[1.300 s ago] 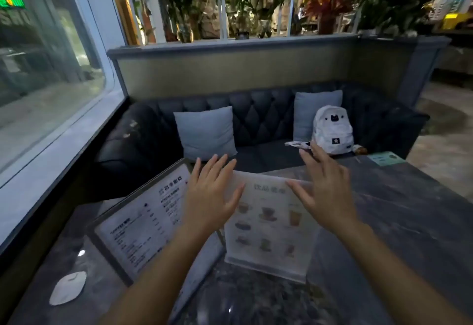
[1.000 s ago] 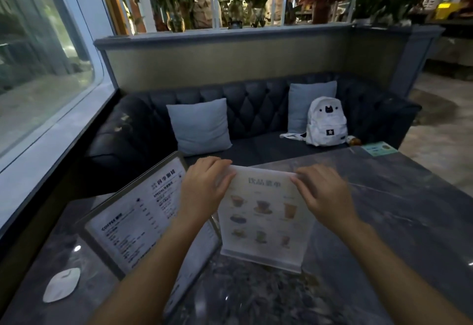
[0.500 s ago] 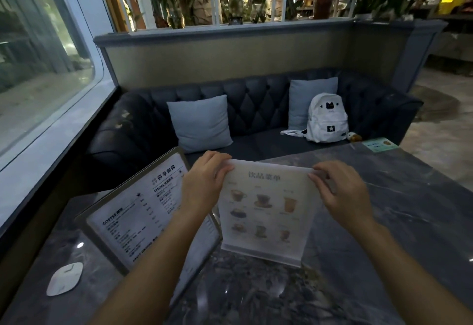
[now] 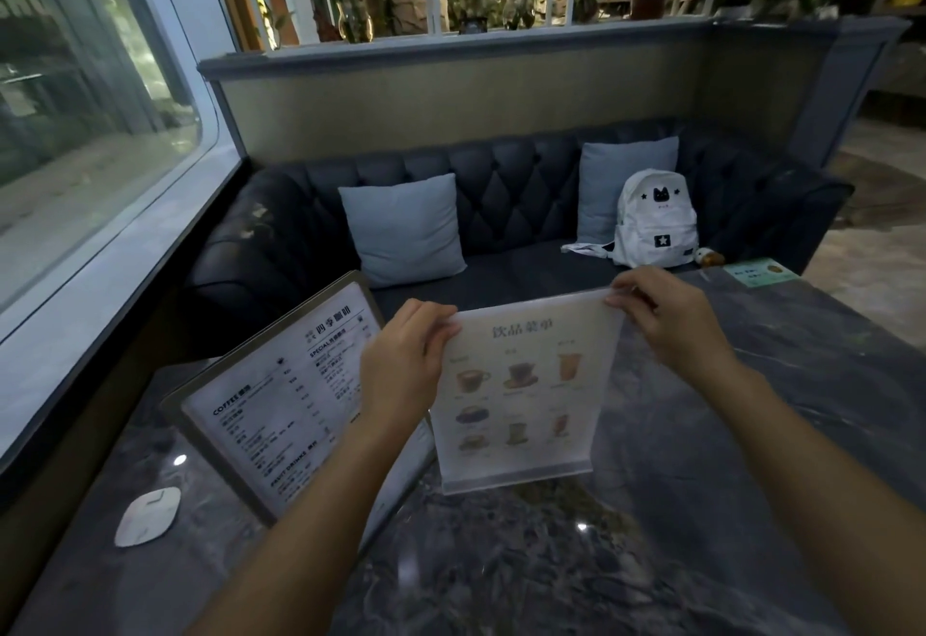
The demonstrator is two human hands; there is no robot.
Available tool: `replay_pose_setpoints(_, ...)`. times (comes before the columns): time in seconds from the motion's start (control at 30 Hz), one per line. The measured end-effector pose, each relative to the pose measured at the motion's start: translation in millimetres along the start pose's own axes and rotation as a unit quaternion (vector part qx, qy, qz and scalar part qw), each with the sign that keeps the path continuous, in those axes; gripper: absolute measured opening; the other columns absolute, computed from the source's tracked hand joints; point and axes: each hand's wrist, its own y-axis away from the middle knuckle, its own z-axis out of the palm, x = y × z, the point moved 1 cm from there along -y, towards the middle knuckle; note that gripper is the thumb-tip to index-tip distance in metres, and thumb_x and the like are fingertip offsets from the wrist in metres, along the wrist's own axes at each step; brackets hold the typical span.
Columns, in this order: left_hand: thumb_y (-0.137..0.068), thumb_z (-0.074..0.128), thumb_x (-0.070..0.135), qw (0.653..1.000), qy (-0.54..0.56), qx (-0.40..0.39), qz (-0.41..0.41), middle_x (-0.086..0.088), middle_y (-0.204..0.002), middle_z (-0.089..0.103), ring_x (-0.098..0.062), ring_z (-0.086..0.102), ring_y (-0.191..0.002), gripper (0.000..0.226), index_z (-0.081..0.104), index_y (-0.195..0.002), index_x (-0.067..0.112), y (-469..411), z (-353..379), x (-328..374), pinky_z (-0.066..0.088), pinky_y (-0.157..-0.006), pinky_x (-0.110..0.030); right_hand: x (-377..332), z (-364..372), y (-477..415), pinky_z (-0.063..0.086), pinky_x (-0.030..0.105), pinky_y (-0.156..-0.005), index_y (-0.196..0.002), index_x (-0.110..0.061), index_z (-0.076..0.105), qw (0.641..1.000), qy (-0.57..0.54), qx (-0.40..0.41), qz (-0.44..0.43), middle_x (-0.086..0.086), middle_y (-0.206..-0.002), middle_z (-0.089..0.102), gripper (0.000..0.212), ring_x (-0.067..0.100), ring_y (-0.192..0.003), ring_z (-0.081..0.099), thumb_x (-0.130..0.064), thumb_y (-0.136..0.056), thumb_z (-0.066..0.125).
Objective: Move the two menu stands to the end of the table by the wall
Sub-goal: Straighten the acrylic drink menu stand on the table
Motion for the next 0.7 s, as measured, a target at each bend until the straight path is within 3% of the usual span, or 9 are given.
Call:
replay_pose_setpoints(0.2,-0.087,0.059,0.015,1.000,-0.005,-0.006,-0.019,-0.006,-0.088,0.066,-0.013,0.054,-0.075,0.013,0.067,-0.096,0.010,1.3,-2.1,3.2,0.039,-0.061,-0.027,5.6,3.1,-10.0,0.045,0.040,-0.065,-0.086,0.001,0.060,0.999,-0.026,-0.024,0.018,0.018,-0.081,0.063,0.009,0.024,-0.069,0.054,-0.005,-0.080,0.063)
replay_pose_setpoints(0.37,-0.087,0.059,0.015,1.000,-0.006,-0.003,-0.021,-0.007,-0.087,0.067,-0.019,0.059,-0.076,0.013,0.067,-0.096,0.010,3.5,-2.6,6.9,0.046,-0.063,-0.034,5.8,3.6,-11.9,0.047,0.045,-0.068,-0.089,0.001,0.060,0.998,-0.030,-0.037,0.037,0.019,-0.086,0.064,0.012,0.025,-0.073,0.055,-0.008,-0.082,0.062)
replay_pose_setpoints(0.7,-0.088,0.058,0.018,0.999,-0.019,-0.010,-0.034,-0.005,-0.089,0.065,-0.013,0.054,-0.075,0.014,0.065,-0.098,0.012,3.6,-1.7,6.3,0.046,-0.063,-0.033,5.6,0.6,-10.5,0.046,0.041,-0.069,-0.092,-0.001,0.060,0.998,-0.020,-0.049,0.032,0.017,-0.088,0.064,0.015,0.028,-0.077,0.057,-0.012,-0.082,0.062)
